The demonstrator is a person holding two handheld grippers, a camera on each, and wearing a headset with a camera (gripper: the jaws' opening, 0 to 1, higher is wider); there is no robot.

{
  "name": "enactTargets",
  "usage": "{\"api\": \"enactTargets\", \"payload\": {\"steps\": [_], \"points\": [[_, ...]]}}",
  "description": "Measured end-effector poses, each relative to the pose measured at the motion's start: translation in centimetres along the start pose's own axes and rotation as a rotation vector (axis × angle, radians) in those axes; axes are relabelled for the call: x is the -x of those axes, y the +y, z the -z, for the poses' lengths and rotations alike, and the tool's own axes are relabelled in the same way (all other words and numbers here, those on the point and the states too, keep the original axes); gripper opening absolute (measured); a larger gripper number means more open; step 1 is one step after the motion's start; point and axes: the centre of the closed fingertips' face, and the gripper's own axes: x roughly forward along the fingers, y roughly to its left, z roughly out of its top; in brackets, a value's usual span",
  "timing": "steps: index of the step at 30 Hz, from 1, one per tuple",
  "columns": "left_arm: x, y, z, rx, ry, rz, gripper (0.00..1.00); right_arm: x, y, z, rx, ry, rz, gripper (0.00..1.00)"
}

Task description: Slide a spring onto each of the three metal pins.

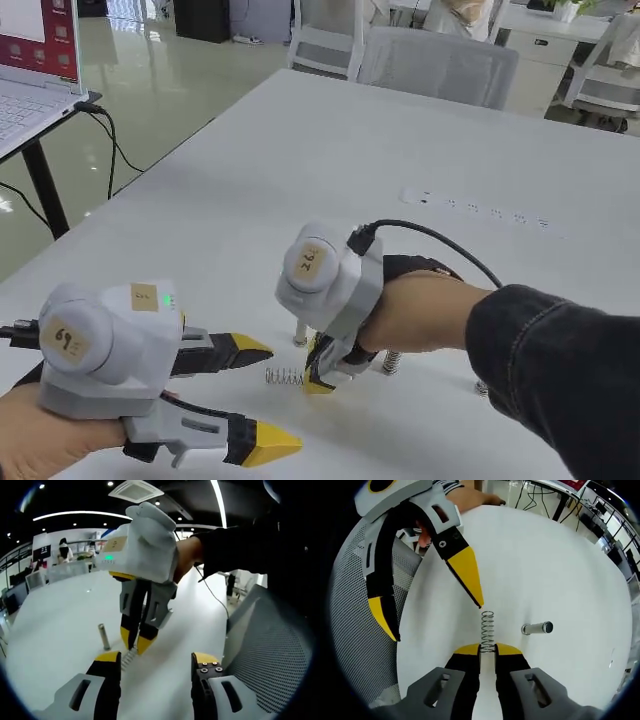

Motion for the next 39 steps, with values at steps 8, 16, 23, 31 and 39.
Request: {"api": "enactTargets", "payload": {"steps": [8,16,23,31,39], "points": [[-0.2,0.0,-0.2,-0.02,0.01,0.01,0.49,2.9,1.0,0.5,-0.001,-0.02,-0.008,0.08],[-0.6,-0.2,-1.4,-0.053,0.017,0.04,0.42,5.0,2.5,0.4,0.016,-0.045,-0.019,0.08],[-1.3,-0.8,-2.4,-0.091,0.02,0.076,0.34,6.2,3.4,0.3,0.037,-0.049,-0.013,0.08],[-1.4,-1.4,-2.7,-0.12,0.014,0.103,0.19,7.0,4.1,0.1,0.05,-0.05,-0.013,0.08],[-1.4,-1.5,-2.9,-0.167,0.01,0.113,0.05,7.2,4.9,0.0,0.074,-0.039,-0.022,0.08]]}}
